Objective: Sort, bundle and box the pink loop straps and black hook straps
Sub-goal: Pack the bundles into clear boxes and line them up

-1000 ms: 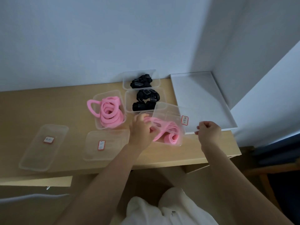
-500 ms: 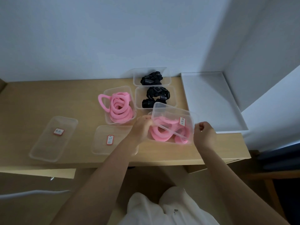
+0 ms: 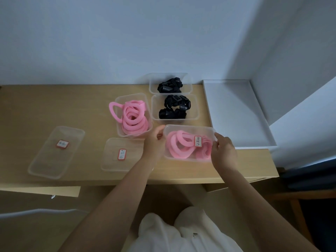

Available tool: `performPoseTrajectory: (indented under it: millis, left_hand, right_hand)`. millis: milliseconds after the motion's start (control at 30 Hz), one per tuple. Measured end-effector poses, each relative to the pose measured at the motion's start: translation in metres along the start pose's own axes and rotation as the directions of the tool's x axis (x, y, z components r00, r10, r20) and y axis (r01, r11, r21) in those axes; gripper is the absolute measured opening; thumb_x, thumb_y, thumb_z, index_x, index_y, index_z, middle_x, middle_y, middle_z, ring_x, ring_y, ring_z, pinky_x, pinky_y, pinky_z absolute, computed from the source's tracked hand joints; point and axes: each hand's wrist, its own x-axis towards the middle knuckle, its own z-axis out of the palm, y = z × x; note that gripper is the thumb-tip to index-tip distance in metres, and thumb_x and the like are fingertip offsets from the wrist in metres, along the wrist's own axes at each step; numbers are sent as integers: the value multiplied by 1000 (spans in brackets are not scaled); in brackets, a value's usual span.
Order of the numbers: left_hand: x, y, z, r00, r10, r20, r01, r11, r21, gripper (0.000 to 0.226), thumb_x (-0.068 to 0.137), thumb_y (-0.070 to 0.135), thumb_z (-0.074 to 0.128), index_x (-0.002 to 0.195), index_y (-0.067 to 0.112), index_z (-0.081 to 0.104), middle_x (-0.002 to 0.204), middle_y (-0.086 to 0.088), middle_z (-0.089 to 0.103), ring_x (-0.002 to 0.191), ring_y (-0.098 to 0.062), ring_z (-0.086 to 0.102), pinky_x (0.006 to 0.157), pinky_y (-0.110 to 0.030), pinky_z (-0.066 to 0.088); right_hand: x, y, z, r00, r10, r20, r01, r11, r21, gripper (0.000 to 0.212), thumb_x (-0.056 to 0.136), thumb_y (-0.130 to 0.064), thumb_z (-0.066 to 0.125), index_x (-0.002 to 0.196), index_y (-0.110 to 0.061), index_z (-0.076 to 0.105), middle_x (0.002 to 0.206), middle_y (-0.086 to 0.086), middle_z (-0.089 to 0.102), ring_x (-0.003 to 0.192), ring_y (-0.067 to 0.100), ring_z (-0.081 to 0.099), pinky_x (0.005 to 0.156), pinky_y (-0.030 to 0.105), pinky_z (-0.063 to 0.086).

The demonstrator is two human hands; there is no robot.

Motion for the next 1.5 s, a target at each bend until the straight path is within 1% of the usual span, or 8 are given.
performPoseTrajectory:
  millis: [133, 267, 400, 633, 867, 1333, 1400, 1500]
  left_hand:
    - [-1, -4, 4, 982, 174, 67, -187, 902, 389, 41, 96, 1, 41, 137, 4, 43, 133, -19, 47, 121, -31, 48, 99, -36, 41]
    - [-5, -4, 14, 943, 291, 162, -302, 538, 787, 52, 102, 19, 28, 149, 1, 15, 158, -15, 11, 146, -27, 8, 117, -32, 3]
    - [-4, -6, 10, 938, 204, 280, -343, 435, 833, 82, 83, 59, -10, 151, 14, -4, 159, -10, -9, 145, -24, -14, 113, -34, -13]
    - [1, 0, 13, 956, 67, 284, -288, 374, 881, 97, 80, 79, 29, 151, 21, -3, 159, -5, -3, 146, -28, -7, 116, -48, -1]
    - [4, 3, 11, 863, 114, 492, -505, 188, 842, 110, 74, 85, 23, 150, 12, -9, 157, -13, -17, 144, -27, -20, 118, -45, -6]
    - [2, 15, 15, 857, 73, 509, -513, 199, 835, 111, 69, 85, 38, 151, 22, -1, 158, -11, -13, 145, -27, -15, 117, -47, -8]
    - [-3, 14, 13, 854, 164, 494, -520, 228, 823, 106, 73, 81, 42, 150, 15, 12, 159, -14, 0, 146, -28, -7, 116, -44, -10]
    - [-18, 10, 4, 822, 428, 375, -539, 376, 754, 73, 80, 53, 55, 133, 3, 46, 143, -18, 43, 141, -35, 26, 117, -51, 16]
  right_hand:
    - [2, -5, -2, 995, 21, 97, -14, 997, -73, 42, 97, -17, 40, 139, -10, 40, 119, 16, 48, 98, 35, 56, 81, 41, 46]
    - [5, -12, 2, 996, -50, 68, 65, 968, -243, 42, 98, -28, 37, 132, -3, 42, 140, 15, 34, 128, 29, 34, 96, 41, 41]
    - [7, -15, 11, 970, -104, 218, 171, 934, -314, 60, 99, -44, 22, 149, -11, 14, 158, 12, 5, 145, 25, 9, 115, 41, 16]
    - [17, -12, 10, 951, -131, 280, 245, 870, -428, 59, 91, -52, 7, 144, -26, 14, 152, 7, 19, 133, 28, 32, 108, 48, 27]
    - [20, -7, 13, 850, -310, 426, 493, 753, -436, 80, 79, -57, -22, 149, -22, -9, 159, 4, -11, 145, 21, -15, 112, 42, -14]
    - [27, -14, 7, 772, -367, 519, 604, 678, -419, 83, 78, -62, -14, 150, -25, 2, 159, 7, -4, 146, 29, -7, 116, 45, 0]
    - [24, -20, 3, 776, -384, 500, 601, 693, -399, 71, 90, -57, 4, 150, -20, 11, 159, 10, 4, 146, 28, 0, 116, 45, 4]
    - [21, -34, -1, 726, -583, 365, 683, 673, -285, 39, 93, -29, 47, 125, -7, 52, 130, 15, 53, 123, 33, 47, 105, 43, 33]
